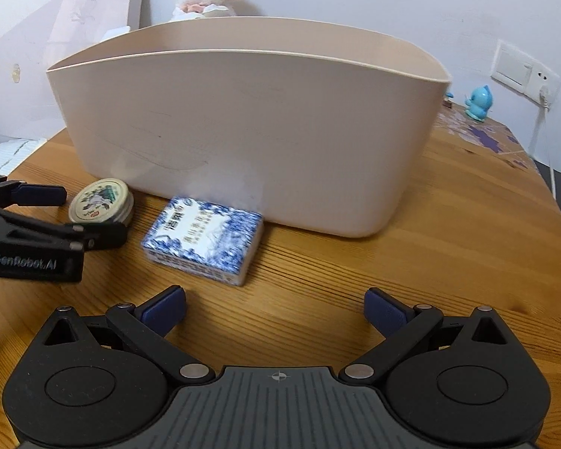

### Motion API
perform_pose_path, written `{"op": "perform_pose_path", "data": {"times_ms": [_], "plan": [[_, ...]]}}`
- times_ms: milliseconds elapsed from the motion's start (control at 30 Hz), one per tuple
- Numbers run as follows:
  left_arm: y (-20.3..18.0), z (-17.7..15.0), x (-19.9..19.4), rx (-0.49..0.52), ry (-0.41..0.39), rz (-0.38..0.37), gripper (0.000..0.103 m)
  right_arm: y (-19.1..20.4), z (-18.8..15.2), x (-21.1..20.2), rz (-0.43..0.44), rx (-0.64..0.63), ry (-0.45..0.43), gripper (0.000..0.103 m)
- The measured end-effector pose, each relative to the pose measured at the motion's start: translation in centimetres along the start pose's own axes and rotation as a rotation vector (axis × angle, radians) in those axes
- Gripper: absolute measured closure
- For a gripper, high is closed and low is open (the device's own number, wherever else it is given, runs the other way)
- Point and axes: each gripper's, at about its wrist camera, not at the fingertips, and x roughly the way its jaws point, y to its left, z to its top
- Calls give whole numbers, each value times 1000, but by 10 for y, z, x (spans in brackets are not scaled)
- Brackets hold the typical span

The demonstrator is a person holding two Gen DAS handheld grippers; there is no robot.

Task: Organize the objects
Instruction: 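Move the left gripper to the round balm tin while the right approaches the blue-and-white tissue pack, then grasp the round balm tin with the left gripper while the right gripper grasps the blue-and-white tissue pack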

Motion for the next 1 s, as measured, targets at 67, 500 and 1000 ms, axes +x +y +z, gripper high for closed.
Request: {"op": "perform_pose_path", "data": {"times_ms": [67, 500, 1000], "plan": [[7, 1, 1, -30, -6, 31, 11, 4, 3, 3, 8, -2, -1, 0], [29, -3, 1, -40, -50, 47, 9, 37, 23, 23, 40, -13, -49, 0], [27, -5, -6, -9, -72, 3, 47, 39, 22, 25, 27, 13, -120, 53]]}}
